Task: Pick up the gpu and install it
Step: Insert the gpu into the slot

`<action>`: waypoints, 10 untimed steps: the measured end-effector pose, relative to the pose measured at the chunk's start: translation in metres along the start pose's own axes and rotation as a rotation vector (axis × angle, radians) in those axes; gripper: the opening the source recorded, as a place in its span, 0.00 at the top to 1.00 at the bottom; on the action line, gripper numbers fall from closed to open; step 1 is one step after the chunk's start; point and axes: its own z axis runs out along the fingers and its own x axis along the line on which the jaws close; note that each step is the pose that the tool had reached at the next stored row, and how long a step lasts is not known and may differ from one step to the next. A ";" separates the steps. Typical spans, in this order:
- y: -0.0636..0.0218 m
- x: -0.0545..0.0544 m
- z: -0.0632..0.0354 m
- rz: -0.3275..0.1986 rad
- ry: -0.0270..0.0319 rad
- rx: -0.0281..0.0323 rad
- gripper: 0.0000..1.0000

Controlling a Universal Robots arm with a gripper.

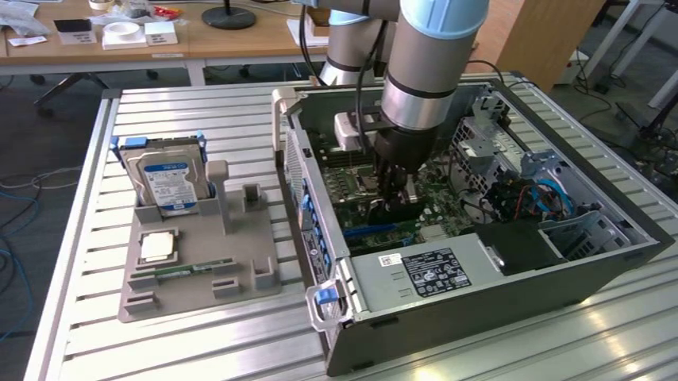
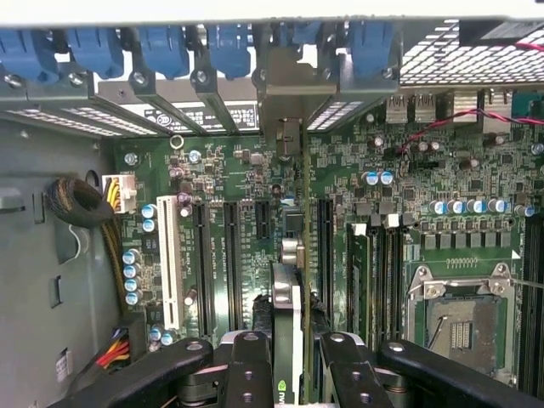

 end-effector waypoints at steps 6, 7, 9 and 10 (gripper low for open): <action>0.0025 0.000 0.0002 0.000 -0.0001 0.0000 0.73; 0.0026 0.000 0.0006 0.000 -0.0001 0.0000 0.73; 0.0027 0.000 0.0018 0.000 0.0001 0.0000 0.73; 0.0028 0.000 0.0025 0.000 0.0000 0.0000 0.73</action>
